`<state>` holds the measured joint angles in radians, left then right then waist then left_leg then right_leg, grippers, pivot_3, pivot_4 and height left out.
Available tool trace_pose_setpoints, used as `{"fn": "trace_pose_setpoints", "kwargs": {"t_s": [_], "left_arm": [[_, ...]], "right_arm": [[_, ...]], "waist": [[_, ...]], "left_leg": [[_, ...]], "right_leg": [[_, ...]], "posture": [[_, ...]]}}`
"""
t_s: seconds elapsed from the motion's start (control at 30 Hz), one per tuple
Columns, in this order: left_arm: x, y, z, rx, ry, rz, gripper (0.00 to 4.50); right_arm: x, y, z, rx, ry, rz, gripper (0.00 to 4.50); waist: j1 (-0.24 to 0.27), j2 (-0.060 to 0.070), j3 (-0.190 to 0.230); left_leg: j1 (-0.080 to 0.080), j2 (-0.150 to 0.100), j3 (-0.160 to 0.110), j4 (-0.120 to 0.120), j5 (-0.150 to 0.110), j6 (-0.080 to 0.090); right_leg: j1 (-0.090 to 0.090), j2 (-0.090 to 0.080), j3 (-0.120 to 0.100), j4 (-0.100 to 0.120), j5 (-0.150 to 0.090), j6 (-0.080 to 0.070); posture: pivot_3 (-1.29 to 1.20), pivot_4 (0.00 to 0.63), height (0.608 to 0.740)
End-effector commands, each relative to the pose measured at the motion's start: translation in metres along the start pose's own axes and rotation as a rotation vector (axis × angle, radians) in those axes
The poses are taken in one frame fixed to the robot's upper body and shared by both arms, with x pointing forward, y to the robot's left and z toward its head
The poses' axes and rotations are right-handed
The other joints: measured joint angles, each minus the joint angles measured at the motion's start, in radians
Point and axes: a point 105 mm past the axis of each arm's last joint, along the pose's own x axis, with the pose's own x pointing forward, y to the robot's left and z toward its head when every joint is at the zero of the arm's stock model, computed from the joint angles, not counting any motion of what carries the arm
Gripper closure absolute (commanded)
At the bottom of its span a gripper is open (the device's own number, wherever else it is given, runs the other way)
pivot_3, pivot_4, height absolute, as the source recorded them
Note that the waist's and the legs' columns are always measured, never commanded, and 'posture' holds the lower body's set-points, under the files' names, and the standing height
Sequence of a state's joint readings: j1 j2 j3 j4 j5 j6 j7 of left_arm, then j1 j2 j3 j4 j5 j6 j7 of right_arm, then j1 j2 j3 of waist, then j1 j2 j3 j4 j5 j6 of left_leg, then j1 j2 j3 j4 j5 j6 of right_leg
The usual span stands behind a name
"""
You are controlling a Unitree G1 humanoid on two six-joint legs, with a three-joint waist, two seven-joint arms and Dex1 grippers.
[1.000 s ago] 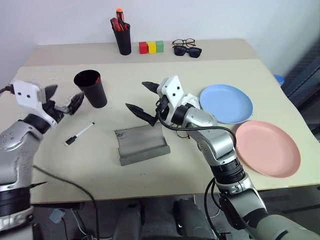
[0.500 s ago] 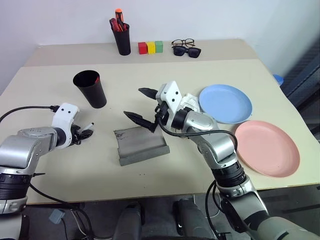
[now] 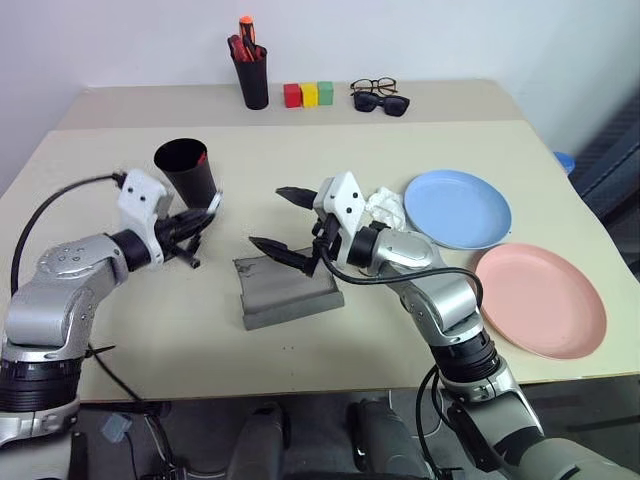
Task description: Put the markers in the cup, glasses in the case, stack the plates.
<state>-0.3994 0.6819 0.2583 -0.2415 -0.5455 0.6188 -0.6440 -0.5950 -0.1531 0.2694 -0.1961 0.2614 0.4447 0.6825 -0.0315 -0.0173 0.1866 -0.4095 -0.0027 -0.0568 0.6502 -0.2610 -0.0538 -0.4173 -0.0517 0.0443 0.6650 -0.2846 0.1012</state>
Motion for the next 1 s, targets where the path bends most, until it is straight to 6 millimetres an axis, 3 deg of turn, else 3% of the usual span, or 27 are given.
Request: {"fn": "trace_pose_setpoints", "kwargs": {"t_s": [0.03,0.13,0.23,0.43,0.7,0.8,0.93,1.0], "left_arm": [[0.001,0.020,0.059,0.012,-0.283,0.129,4.47],[0.004,0.062,0.082,0.127,-0.407,0.451,4.47],[0.007,0.082,0.090,0.176,-0.464,0.611,4.47],[0.031,0.093,0.061,0.227,-0.447,0.647,4.47],[0.045,0.103,0.027,0.189,-0.394,0.643,4.47],[0.047,0.103,0.021,0.171,-0.386,0.639,3.43],[0.045,0.104,0.020,0.159,-0.400,0.654,1.42],[0.041,0.104,0.022,0.136,-0.425,0.660,1.42]], "right_arm": [[0.006,0.005,0.017,-0.025,-0.062,0.028,0.00],[0.009,0.003,0.021,-0.019,-0.086,0.015,0.00],[0.011,0.002,0.025,-0.017,-0.106,0.003,0.00],[0.014,0.000,0.026,-0.021,-0.119,-0.021,0.00],[0.008,0.000,0.023,-0.022,-0.108,-0.044,0.00],[0.007,0.000,0.023,-0.021,-0.107,-0.046,0.00],[0.007,0.001,0.023,-0.021,-0.107,-0.046,0.00],[0.007,0.000,0.023,-0.023,-0.105,-0.045,0.00]], "waist": [[0.002,0.000,0.000],[0.001,-0.001,0.000],[-0.006,-0.001,0.000],[-0.009,-0.001,0.000],[-0.010,-0.001,0.000],[-0.011,-0.001,0.000],[-0.011,-0.001,0.000],[-0.011,-0.001,0.000]], "left_leg": [[0.000,0.000,0.000,0.001,0.000,0.000],[0.000,-0.001,0.000,0.002,0.000,0.000],[0.001,-0.001,0.000,0.001,0.000,0.000],[0.001,-0.001,0.001,0.001,0.000,0.000],[0.000,-0.001,0.001,0.001,0.000,0.000],[0.000,-0.001,0.001,0.001,0.000,0.000],[0.000,-0.001,0.001,0.001,0.000,0.000],[0.000,-0.001,0.001,0.001,0.000,0.000]], "right_leg": [[0.000,0.001,0.000,0.000,0.000,0.000],[0.001,0.001,0.000,0.001,0.000,0.000],[0.000,0.002,0.000,0.001,0.000,0.000],[0.000,0.002,0.000,0.001,0.000,0.000],[0.000,0.002,0.000,0.001,0.000,0.000],[0.000,0.002,0.000,0.001,0.000,0.000],[-0.001,0.002,0.000,0.001,0.000,0.000],[-0.001,0.002,0.000,0.001,0.000,0.000]], "posture": [[0.00,0.150,0.740],[0.00,0.150,0.740],[0.00,0.150,0.740],[0.00,0.150,0.740],[0.00,0.150,0.740],[0.00,0.150,0.740],[0.00,0.150,0.740],[0.00,0.150,0.740]]}}
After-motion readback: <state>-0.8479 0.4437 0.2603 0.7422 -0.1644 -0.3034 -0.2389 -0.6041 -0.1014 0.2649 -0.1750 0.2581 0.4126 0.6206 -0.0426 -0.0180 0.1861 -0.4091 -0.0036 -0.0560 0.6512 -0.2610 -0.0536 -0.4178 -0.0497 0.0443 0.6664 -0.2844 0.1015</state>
